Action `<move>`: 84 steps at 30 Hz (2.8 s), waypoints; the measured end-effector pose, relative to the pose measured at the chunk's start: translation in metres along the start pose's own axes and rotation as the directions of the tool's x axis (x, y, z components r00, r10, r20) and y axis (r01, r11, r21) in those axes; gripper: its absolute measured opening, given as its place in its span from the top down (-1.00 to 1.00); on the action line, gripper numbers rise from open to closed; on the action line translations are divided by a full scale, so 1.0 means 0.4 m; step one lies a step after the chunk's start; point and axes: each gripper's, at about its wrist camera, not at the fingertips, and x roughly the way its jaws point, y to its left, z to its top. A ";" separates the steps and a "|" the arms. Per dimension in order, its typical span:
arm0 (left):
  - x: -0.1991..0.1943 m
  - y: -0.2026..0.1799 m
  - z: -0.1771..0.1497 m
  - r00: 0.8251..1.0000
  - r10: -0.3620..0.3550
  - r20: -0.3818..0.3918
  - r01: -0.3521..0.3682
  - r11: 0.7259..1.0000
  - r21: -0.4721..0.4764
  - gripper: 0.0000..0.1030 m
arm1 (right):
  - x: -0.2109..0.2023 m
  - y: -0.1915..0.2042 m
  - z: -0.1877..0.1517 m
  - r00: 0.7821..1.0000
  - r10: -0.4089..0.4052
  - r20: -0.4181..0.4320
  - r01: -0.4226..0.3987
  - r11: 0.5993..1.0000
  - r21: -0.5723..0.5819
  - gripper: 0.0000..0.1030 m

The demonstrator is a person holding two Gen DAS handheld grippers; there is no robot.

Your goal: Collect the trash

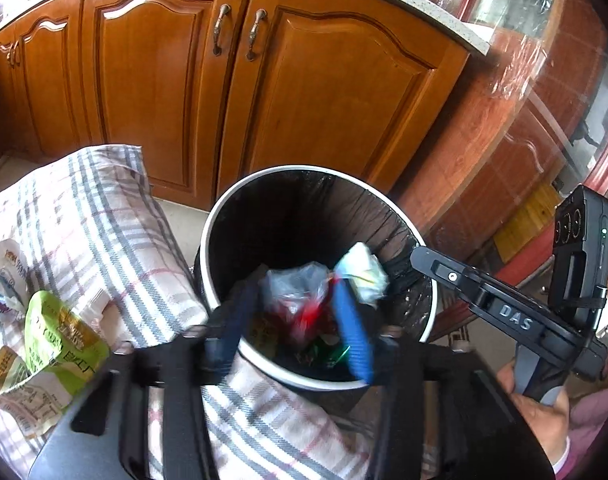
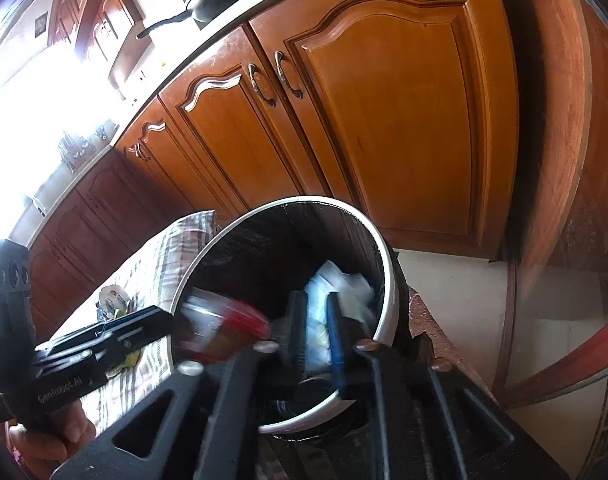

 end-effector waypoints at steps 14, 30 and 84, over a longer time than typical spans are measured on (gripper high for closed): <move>-0.157 0.135 -0.111 0.997 0.041 0.058 -0.037 0.996 -0.084 -0.09 | -0.069 0.083 -0.063 0.994 0.096 0.052 -0.097 0.995 0.005 -0.74; -0.325 0.370 -0.225 0.984 0.151 0.096 -0.121 0.956 -0.267 -0.09 | -0.014 0.296 -0.179 0.977 0.203 -0.062 -0.206 0.977 -0.061 -0.77; -0.356 0.500 -0.373 0.999 0.043 -0.002 -0.041 0.929 -0.367 0.91 | 0.164 0.497 -0.213 0.937 0.276 -0.216 -0.294 0.954 -0.057 0.62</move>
